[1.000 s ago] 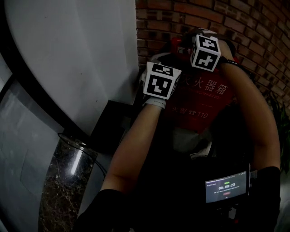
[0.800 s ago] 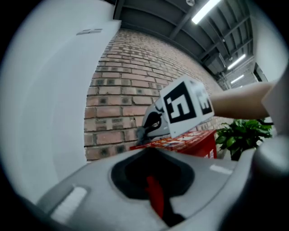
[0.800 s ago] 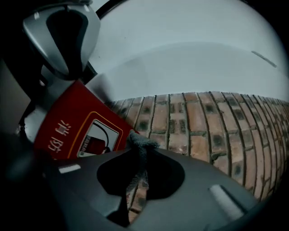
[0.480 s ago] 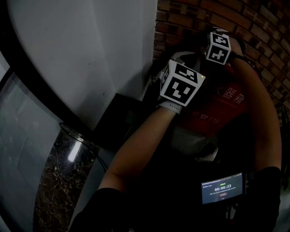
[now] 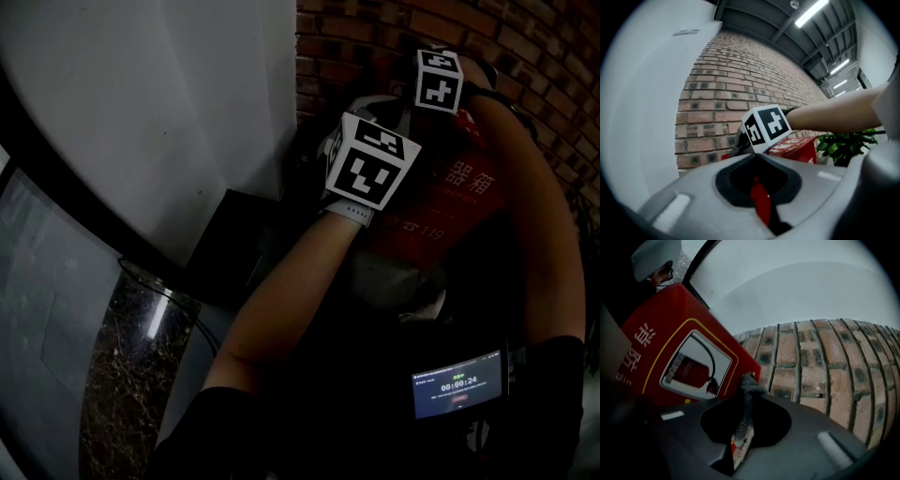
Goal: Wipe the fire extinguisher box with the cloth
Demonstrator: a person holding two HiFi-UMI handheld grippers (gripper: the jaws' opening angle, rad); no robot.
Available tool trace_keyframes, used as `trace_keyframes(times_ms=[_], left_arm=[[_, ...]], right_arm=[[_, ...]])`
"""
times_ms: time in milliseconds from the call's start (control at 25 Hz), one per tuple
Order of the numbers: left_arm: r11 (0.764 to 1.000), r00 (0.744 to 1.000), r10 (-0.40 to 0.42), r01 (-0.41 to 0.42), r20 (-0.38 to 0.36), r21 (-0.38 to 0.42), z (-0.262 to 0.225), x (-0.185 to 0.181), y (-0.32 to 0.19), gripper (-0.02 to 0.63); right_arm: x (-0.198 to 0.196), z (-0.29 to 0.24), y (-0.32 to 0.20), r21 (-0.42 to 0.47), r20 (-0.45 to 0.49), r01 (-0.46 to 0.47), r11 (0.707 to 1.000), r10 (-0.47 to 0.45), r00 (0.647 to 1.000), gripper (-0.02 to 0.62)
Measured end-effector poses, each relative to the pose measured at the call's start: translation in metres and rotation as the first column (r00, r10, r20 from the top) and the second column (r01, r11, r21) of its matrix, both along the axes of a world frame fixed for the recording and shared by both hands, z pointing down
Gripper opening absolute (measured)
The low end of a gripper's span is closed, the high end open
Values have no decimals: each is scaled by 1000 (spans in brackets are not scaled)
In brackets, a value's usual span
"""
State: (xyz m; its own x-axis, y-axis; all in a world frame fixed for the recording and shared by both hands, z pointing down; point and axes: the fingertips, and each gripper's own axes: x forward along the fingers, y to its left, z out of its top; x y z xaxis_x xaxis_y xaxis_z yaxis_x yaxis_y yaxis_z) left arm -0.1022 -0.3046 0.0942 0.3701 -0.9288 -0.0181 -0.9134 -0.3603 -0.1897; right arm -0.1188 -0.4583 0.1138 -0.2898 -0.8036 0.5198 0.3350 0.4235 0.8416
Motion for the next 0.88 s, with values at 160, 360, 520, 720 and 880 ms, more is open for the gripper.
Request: trace_keyframes(times_ms=[160,360,520,720,880], left_arm=[[999,1000,31,-31,2,-20,8,22,2,0],[999,999,46,-45,21,-24,8,50,0,0],[998,998,54,-53,26,-31,9,69,-3,0],[997,997,72,-71,41,-24,8,95,-7,0],[995,994,97,-96,41,-34,11,116,-7,0]], right_arm=[[35,7,-3,-4,-10,-39,999,39,999,32],[86,4,-11,-12,17,-86,996,87,996,31],[121,5,-17,-26,31,-118,993,119,992,31],[165,2,-22,-23,60,-154,988,155,986,31],[195,3,-24,-15,56,-178,984,178,982,29]])
